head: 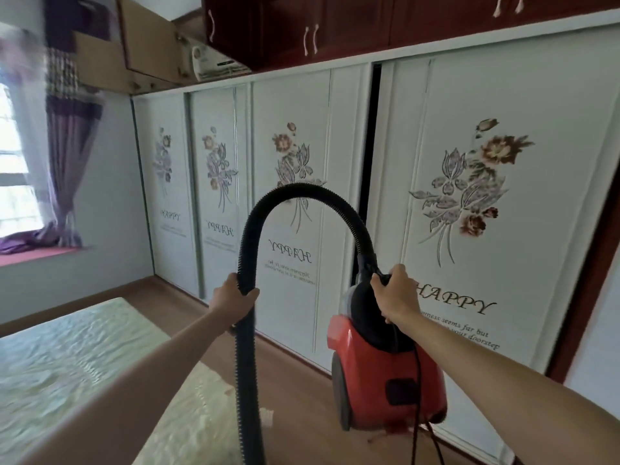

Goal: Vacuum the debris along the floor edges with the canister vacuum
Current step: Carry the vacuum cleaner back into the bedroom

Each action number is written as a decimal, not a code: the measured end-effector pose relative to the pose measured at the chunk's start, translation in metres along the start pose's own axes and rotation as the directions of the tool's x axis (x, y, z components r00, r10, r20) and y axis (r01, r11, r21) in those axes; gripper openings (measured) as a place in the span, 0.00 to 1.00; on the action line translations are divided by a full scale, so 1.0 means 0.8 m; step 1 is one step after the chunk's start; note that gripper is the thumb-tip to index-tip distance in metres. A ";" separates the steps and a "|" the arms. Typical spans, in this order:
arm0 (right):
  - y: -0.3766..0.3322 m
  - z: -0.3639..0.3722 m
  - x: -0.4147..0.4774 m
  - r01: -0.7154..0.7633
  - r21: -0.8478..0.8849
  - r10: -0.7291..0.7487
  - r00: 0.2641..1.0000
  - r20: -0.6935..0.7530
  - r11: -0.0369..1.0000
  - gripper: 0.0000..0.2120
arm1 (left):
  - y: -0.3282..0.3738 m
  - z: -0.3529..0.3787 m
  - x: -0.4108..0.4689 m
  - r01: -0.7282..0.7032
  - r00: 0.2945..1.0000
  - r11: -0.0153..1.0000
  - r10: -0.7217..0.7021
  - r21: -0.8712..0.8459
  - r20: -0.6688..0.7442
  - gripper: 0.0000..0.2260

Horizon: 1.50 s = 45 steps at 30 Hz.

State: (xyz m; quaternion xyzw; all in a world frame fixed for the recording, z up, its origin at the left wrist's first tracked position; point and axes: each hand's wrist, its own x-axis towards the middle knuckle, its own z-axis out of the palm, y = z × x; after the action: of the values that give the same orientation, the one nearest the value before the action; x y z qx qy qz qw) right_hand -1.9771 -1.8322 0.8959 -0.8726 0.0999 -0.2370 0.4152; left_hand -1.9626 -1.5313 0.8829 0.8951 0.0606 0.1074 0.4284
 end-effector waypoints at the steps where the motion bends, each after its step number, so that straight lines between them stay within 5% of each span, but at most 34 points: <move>1: 0.001 0.009 0.015 0.008 0.005 -0.008 1.000 0.013 1.000 0.12 | -0.002 0.002 0.014 0.012 1.000 1.000 -0.012 0.006 -0.007 0.15; 16: 0.036 0.183 0.288 0.067 0.028 -0.070 0.990 0.119 0.997 0.13 | -0.012 0.063 0.307 0.013 0.992 0.998 -0.005 0.064 -0.126 0.24; 28: 0.043 0.292 0.490 0.089 0.077 -0.103 0.976 0.194 0.993 0.14 | 0.002 0.128 0.480 0.089 0.979 0.993 -0.074 0.076 -0.189 0.18; 45: 0.024 0.422 0.750 0.240 0.166 -0.288 0.863 0.415 0.957 0.13 | 0.007 0.208 0.684 0.296 0.851 0.953 -0.293 -0.063 -0.437 0.22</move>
State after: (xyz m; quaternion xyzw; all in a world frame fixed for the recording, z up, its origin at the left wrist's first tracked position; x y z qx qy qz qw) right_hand -1.2888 -1.8384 0.8965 -0.8849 -0.1286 -0.0962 0.4373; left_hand -1.3912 -1.5503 0.8627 0.8290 0.2925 0.2402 0.4118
